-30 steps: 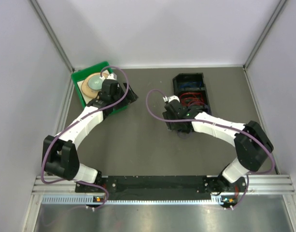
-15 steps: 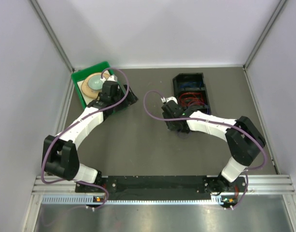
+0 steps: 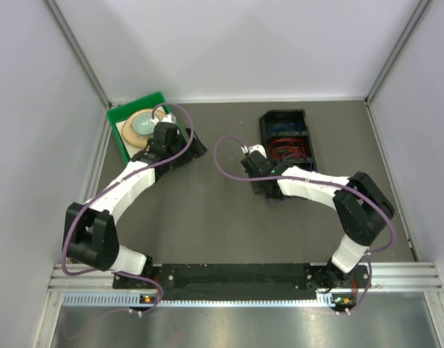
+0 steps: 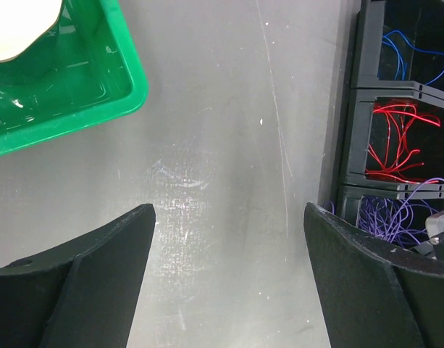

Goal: Untangle the cables

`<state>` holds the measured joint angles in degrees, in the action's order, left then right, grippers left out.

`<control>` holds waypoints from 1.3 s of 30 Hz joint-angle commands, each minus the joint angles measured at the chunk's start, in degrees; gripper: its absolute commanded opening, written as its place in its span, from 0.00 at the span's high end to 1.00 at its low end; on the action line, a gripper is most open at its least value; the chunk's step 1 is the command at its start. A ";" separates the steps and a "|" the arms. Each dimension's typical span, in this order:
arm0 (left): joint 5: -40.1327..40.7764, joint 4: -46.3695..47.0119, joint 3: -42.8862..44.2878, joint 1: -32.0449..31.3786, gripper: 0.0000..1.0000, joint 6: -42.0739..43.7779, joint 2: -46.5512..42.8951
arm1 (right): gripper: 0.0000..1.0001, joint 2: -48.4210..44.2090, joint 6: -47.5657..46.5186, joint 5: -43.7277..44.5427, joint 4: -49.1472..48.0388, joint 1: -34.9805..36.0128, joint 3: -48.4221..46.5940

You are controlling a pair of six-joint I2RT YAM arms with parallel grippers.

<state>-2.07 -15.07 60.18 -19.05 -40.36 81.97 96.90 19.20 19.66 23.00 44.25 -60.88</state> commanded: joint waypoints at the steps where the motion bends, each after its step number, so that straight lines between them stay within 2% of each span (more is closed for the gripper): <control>1: 0.22 1.36 -0.68 0.33 0.11 0.63 -2.52 | 0.98 -0.40 0.31 2.49 -2.44 0.31 -1.87; 5: 0.31 1.01 -0.42 0.41 0.11 0.81 -2.96 | 1.00 -2.68 0.13 3.63 -2.26 0.31 -1.70; 13: 0.66 0.57 0.11 0.50 0.11 1.07 -3.58 | 1.00 -14.79 -0.83 7.41 -0.42 -1.44 0.06; 22: 0.22 0.92 0.37 0.42 0.11 1.07 -3.66 | 1.00 -24.74 -3.64 7.68 1.08 -11.72 3.75; 26: -0.57 1.27 0.20 0.42 0.11 0.90 -3.40 | 1.00 -23.87 -4.08 1.64 -2.69 -17.34 7.00; 29: -0.84 1.36 0.11 0.42 0.11 0.81 -3.49 | 1.00 -19.22 -4.35 -1.98 -5.86 -19.98 8.50; 34: -0.57 1.27 0.02 0.42 0.11 0.98 -3.58 | 1.00 -10.88 -3.38 -6.12 -9.81 -20.26 10.43; 39: -0.66 1.18 0.02 0.42 0.11 1.07 -3.75 | 1.00 -8.31 -1.71 -8.41 -11.14 -20.17 11.49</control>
<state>-2.31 -15.07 59.94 -18.85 -40.14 80.36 88.16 16.10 14.35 15.57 24.23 -49.47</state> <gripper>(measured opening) 0.886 0.007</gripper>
